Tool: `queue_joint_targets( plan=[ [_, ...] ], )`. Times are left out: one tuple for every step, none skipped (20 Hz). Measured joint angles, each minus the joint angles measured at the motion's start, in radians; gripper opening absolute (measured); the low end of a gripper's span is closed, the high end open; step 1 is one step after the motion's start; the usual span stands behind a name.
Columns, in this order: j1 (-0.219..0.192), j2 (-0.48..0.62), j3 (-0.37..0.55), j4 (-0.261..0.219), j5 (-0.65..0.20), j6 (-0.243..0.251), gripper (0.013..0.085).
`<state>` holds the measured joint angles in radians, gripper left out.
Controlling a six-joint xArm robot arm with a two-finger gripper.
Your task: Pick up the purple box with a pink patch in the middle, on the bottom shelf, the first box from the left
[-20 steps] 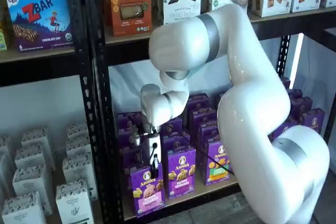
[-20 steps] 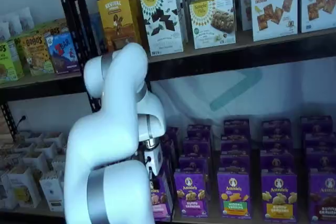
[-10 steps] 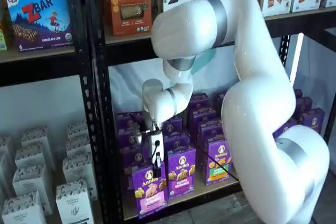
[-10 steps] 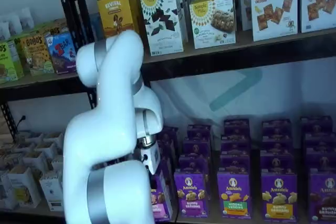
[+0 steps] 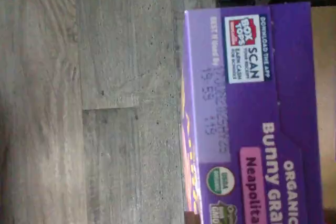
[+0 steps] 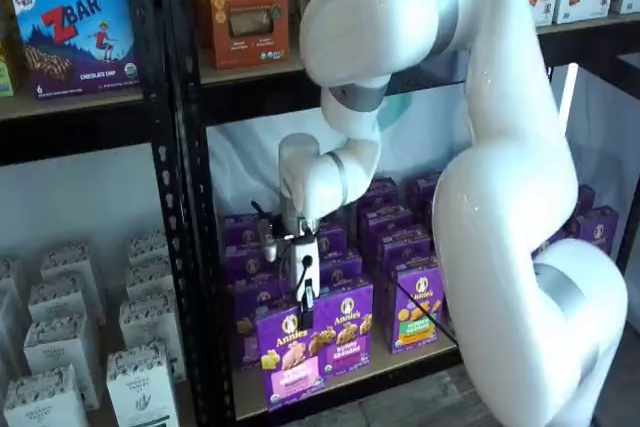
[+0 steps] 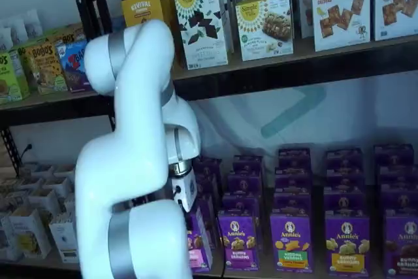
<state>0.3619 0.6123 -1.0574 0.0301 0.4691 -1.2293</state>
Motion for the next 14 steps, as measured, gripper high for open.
queue_joint_targets(
  plan=[
    [0.0,-0.017,0.014,0.0,0.004,0.0,0.037],
    [0.0,-0.032,0.026,-0.001,0.006,0.001,0.037],
    [0.0,-0.046,0.039,-0.001,0.007,0.001,0.037],
    [0.0,-0.063,0.052,-0.001,0.008,0.001,0.037],
    [-0.001,-0.078,0.066,-0.003,0.008,0.002,0.037],
    [-0.002,-0.092,0.078,-0.003,0.007,0.001,0.037],
    [-0.003,-0.107,0.09,-0.002,0.009,-0.001,0.037],
    [-0.004,-0.122,0.101,-0.001,0.011,-0.002,0.037],
    [-0.005,-0.135,0.113,-0.004,0.011,-0.001,0.037],
    [-0.007,-0.15,0.125,-0.008,0.012,0.001,0.037],
    [-0.008,-0.164,0.137,-0.011,0.012,0.003,0.037],
    [-0.009,-0.179,0.149,-0.013,0.013,0.004,0.037],
    [-0.01,-0.192,0.161,-0.015,0.013,0.004,0.037],
    [-0.011,-0.206,0.172,-0.016,0.014,0.004,0.037]
  ],
)
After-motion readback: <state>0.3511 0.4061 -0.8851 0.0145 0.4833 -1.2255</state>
